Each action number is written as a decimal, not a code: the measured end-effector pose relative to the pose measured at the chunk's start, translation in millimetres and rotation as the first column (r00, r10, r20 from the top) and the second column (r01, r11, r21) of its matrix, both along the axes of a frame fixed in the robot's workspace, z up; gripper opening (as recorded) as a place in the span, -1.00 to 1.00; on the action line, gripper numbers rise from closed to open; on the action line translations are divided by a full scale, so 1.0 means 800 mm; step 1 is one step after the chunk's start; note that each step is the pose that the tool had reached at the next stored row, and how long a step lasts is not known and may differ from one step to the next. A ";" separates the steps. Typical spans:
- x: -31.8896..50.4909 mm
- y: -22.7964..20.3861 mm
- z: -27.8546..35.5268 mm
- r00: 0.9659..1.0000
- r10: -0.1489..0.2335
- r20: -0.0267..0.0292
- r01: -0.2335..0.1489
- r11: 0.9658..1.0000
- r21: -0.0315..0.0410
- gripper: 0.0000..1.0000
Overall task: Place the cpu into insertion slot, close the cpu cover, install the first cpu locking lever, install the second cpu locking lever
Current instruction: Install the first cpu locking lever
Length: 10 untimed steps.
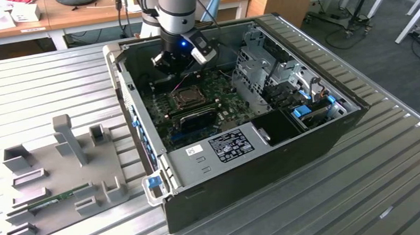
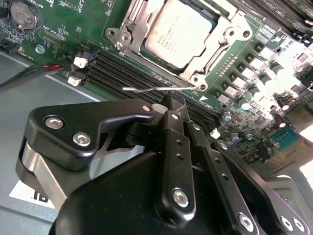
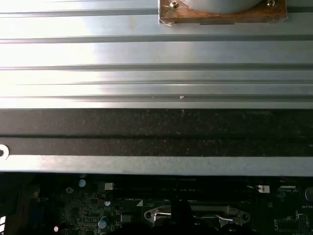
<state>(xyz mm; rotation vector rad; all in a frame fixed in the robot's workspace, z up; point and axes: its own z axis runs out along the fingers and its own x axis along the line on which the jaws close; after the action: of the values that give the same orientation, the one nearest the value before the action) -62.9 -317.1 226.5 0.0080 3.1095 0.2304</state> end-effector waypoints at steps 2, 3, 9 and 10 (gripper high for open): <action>0.001 0.0000 -0.0002 1.000 0.000 0.000 0.000 1.000 0.000 -0.80; 0.001 0.0000 -0.0003 1.000 0.000 0.000 0.000 1.000 0.001 -0.80; 0.005 0.0001 -0.0005 1.000 0.000 0.000 0.000 1.000 0.004 -0.80; 0.006 0.0001 -0.0005 1.000 0.000 0.000 0.000 1.000 0.004 -0.80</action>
<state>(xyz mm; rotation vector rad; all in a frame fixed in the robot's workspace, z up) -58.5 -317.0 226.1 0.0080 3.1089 0.2371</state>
